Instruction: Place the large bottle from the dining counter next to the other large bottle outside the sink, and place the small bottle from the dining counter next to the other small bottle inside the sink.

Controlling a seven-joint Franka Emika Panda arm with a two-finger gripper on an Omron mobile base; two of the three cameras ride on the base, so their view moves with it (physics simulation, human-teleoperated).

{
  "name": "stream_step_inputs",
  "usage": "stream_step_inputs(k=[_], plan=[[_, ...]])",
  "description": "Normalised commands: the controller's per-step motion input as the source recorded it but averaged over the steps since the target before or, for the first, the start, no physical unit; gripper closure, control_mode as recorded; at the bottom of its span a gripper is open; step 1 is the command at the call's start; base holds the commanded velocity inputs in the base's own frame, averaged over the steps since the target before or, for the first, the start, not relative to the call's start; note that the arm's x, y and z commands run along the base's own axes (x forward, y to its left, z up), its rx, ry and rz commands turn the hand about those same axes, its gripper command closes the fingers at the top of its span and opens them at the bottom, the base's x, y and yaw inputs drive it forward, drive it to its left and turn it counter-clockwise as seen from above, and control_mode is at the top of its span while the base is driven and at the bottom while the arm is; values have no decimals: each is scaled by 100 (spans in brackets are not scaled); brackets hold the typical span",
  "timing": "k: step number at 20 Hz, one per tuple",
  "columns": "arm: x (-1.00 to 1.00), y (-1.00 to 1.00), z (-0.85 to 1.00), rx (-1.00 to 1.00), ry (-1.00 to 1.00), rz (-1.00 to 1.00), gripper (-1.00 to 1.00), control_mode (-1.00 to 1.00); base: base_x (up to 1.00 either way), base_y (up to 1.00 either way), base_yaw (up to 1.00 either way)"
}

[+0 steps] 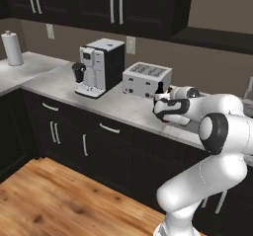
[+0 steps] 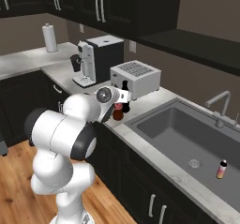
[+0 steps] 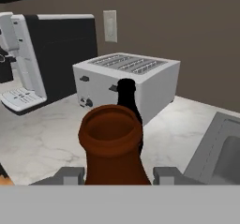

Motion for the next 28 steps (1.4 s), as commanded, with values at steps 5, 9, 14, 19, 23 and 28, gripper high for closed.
stream_step_inputs(k=[5,9,14,19,23,28], plan=[[3,0,-1,1,0,0,100,-100,6,0,0],[7,0,-2,3,0,0,100,-100,0,0,0],[1,0,-9,2,0,0,100,-100,0,0,0],[1,0,-15,0,0,0,100,-100,0,0,0],[9,0,-18,0,0,0,100,-100,0,0,0],[14,0,-18,0,0,0,100,-100,0,0,0]])
